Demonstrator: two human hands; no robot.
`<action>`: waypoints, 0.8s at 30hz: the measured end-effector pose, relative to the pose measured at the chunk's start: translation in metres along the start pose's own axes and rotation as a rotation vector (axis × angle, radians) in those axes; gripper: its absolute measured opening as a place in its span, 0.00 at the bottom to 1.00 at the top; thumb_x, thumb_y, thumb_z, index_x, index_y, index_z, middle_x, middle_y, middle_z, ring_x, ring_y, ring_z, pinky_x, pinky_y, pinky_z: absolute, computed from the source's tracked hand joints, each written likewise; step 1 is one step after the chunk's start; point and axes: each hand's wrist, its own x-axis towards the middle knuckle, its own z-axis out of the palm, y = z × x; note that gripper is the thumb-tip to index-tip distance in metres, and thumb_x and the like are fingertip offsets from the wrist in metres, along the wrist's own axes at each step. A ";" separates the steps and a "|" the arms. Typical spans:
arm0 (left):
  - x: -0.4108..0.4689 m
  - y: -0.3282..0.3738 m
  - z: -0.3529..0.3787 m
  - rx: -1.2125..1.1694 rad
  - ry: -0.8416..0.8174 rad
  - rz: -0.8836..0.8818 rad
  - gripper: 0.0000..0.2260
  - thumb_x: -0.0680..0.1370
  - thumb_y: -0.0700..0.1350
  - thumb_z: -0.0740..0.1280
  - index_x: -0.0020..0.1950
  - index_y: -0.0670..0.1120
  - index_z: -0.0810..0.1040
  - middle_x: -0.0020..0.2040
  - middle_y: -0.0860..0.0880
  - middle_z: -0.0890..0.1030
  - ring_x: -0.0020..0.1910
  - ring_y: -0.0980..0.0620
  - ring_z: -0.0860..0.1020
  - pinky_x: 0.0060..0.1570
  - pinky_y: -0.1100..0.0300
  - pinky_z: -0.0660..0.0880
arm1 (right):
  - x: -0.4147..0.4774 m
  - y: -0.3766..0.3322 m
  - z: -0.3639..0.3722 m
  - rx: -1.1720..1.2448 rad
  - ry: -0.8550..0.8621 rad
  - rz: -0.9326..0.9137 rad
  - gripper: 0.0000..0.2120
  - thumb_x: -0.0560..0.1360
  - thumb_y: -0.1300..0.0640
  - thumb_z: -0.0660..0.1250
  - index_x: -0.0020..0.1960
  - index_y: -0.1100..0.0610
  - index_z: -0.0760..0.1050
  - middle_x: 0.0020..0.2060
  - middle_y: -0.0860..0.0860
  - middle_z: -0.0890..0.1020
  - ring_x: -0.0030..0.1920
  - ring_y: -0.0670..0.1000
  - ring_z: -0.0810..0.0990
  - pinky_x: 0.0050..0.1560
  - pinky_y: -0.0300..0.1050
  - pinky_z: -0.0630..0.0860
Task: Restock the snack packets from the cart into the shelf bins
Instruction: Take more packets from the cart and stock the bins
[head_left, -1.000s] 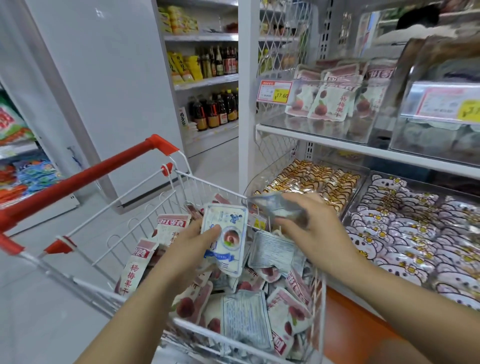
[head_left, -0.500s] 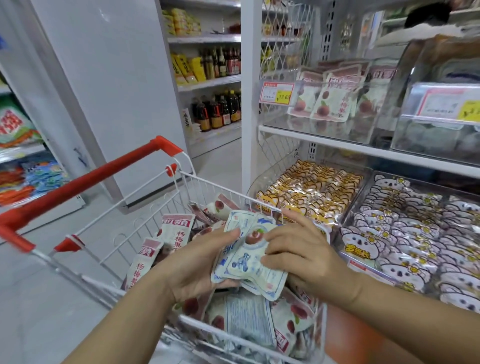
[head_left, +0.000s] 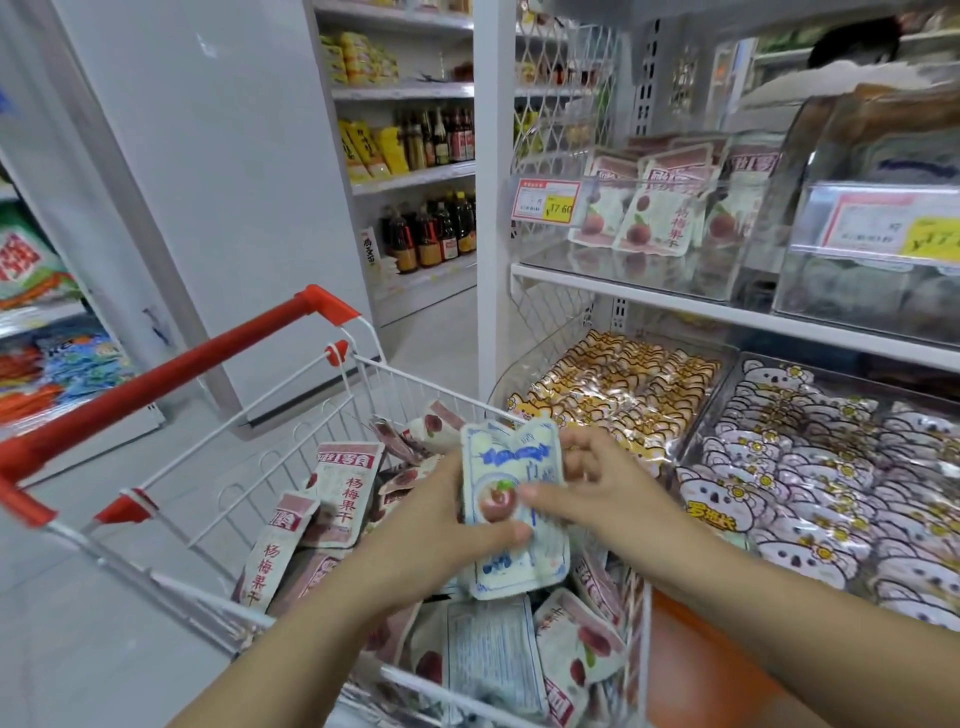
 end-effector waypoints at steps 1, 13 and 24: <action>0.000 0.000 0.002 0.039 -0.035 0.014 0.29 0.75 0.38 0.75 0.71 0.53 0.68 0.60 0.55 0.83 0.58 0.57 0.82 0.59 0.56 0.79 | 0.001 0.000 0.005 0.000 -0.024 0.023 0.25 0.66 0.58 0.81 0.58 0.52 0.74 0.50 0.52 0.85 0.49 0.50 0.86 0.55 0.57 0.82; 0.003 -0.010 -0.030 0.371 0.001 -0.049 0.26 0.72 0.49 0.78 0.68 0.60 0.76 0.60 0.62 0.82 0.53 0.61 0.82 0.59 0.57 0.78 | 0.002 -0.050 -0.048 -0.530 -0.209 -0.220 0.18 0.66 0.54 0.82 0.49 0.51 0.77 0.45 0.48 0.86 0.46 0.47 0.85 0.49 0.51 0.81; 0.021 0.013 -0.021 -0.082 0.217 0.031 0.19 0.65 0.55 0.76 0.48 0.43 0.81 0.44 0.41 0.85 0.42 0.46 0.83 0.46 0.50 0.79 | -0.003 -0.033 -0.021 -0.618 -0.258 -0.296 0.21 0.66 0.49 0.81 0.53 0.49 0.76 0.49 0.45 0.78 0.50 0.44 0.79 0.52 0.44 0.77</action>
